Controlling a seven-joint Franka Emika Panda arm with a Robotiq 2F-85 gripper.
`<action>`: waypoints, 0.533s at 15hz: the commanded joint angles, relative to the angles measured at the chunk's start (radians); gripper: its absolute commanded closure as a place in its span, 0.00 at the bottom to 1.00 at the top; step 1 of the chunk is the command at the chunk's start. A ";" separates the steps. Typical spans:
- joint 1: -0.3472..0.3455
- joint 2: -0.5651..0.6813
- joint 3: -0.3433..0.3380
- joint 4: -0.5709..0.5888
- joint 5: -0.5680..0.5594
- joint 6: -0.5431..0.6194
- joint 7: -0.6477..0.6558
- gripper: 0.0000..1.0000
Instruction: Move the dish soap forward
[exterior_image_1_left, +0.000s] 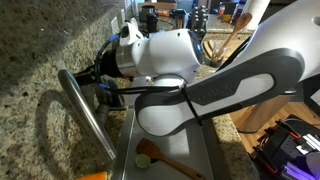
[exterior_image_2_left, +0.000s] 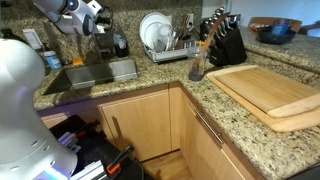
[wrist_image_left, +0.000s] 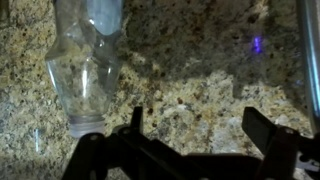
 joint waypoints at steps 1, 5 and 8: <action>0.053 -0.033 -0.083 -0.055 0.070 -0.028 -0.005 0.00; 0.055 -0.004 -0.100 -0.023 0.081 -0.007 0.000 0.00; 0.098 -0.023 -0.162 -0.079 0.158 -0.059 0.017 0.00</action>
